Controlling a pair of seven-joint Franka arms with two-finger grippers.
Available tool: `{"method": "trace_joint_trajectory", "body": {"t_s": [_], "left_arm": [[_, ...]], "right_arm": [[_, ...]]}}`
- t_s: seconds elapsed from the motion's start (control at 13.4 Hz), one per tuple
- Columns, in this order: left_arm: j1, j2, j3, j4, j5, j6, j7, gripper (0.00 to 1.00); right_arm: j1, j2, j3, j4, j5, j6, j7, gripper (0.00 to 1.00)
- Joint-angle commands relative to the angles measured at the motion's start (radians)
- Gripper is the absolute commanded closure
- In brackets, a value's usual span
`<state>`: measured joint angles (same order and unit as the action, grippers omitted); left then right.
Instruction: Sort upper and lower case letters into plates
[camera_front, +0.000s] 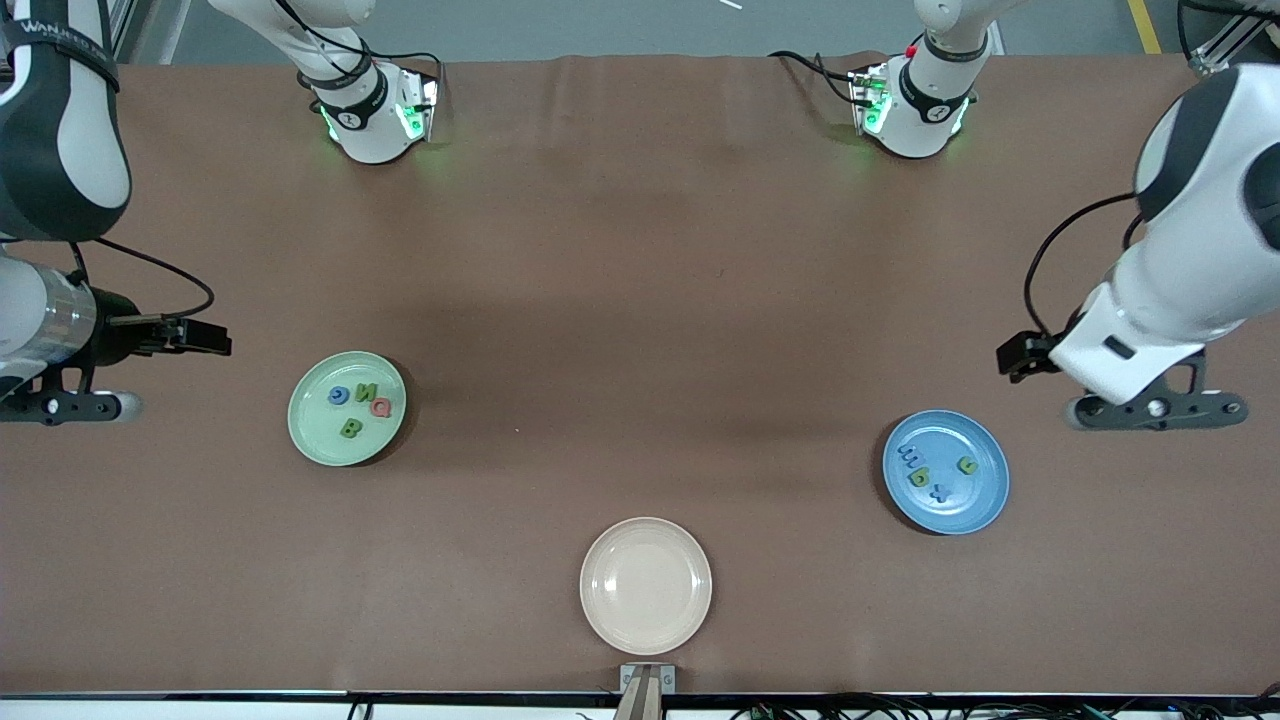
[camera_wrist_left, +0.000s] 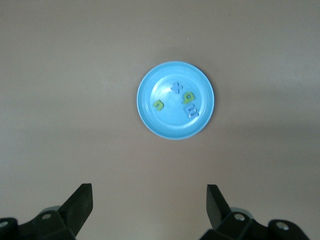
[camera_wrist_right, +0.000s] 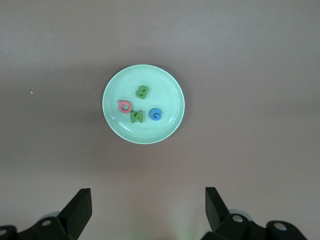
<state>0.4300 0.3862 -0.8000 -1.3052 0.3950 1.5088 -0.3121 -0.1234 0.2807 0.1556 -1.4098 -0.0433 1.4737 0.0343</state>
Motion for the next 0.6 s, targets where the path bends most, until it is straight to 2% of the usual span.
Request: {"method": "trace_joint_trajectory", "body": {"t_s": [0.0,0.07,0.15,0.3,0.37,0.52], "left_arm": [[-0.191,-0.186,0.342,-0.081,-0.222,-0.010,0.097,0.00],[-0.251,-0.234,0.442,-0.121,-0.264,-0.009,0.129,0.00],[-0.304,-0.287,0.526,-0.172,-0.292,-0.004,0.166,0.00],[-0.384,-0.380,0.669,-0.288,-0.343,0.046,0.246,0.00],[-0.407,-0.410,0.709,-0.327,-0.369,0.068,0.264,0.00],[-0.421,-0.431,0.717,-0.339,-0.369,0.068,0.265,0.00]], "right_arm": [[0.051,-0.113,-0.052,-0.111,0.020,0.014,0.015,0.00],[0.089,-0.151,-0.094,-0.151,0.020,0.029,0.015,0.00],[0.108,-0.187,-0.109,-0.190,0.022,0.037,0.015,0.00],[0.107,-0.259,-0.110,-0.257,0.022,0.056,0.013,0.00],[0.108,-0.296,-0.110,-0.294,0.022,0.066,0.013,0.00],[0.110,-0.366,-0.110,-0.365,0.022,0.092,0.013,0.00]]}}
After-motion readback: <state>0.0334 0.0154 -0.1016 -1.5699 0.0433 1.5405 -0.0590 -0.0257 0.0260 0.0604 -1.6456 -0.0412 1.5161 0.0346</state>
